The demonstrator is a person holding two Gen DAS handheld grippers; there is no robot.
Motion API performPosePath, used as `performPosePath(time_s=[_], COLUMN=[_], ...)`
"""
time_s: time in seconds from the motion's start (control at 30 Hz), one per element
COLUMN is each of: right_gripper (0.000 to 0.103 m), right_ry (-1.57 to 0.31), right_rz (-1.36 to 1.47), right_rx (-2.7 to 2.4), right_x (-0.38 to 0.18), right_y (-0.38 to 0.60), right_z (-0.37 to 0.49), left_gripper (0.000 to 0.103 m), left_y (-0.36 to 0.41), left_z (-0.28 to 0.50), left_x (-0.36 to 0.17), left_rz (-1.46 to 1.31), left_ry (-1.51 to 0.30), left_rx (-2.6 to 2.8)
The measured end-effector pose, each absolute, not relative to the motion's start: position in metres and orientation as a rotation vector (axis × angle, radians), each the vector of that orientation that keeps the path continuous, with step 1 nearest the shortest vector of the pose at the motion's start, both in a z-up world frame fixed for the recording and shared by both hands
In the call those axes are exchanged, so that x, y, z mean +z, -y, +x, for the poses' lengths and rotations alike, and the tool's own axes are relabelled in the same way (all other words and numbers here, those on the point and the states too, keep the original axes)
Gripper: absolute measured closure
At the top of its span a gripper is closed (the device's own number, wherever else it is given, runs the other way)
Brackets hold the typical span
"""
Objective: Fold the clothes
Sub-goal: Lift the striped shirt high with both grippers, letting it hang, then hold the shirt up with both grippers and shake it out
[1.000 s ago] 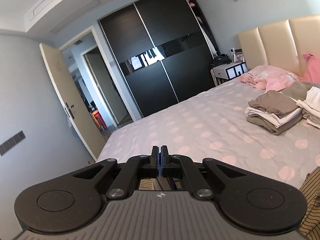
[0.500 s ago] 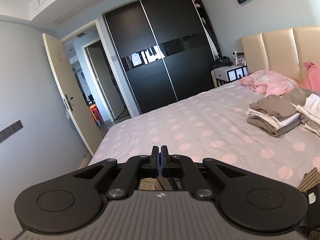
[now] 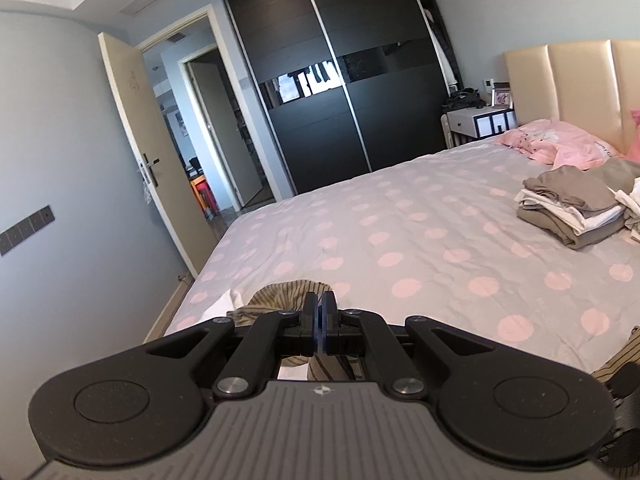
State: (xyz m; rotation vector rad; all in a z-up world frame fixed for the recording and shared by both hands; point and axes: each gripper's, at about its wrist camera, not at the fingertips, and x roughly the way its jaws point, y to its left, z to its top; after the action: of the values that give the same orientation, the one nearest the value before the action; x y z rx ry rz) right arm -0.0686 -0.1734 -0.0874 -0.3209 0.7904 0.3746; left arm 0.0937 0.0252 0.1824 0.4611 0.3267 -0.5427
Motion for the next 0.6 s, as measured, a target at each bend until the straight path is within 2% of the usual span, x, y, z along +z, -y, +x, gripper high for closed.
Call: performPosePath(time_s=[0.33, 0.6], right_gripper=[0.102, 0.103], right_ry=[-0.571, -0.243], right_rz=[-0.421, -0.674], right_rx=[0.171, -0.288], right_x=[0.032, 0.155], right_y=[0.242, 0.298], right_z=[-0.128, -0.191], left_gripper=[0.103, 0.103], left_y=[-0.023, -0.001], left_z=[0.085, 0.017], left_x=[0.19, 0.241], left_rz=[0.443, 0.418], left_ry=[-0.321, -0.113], left_rx=[-0.524, -0.598])
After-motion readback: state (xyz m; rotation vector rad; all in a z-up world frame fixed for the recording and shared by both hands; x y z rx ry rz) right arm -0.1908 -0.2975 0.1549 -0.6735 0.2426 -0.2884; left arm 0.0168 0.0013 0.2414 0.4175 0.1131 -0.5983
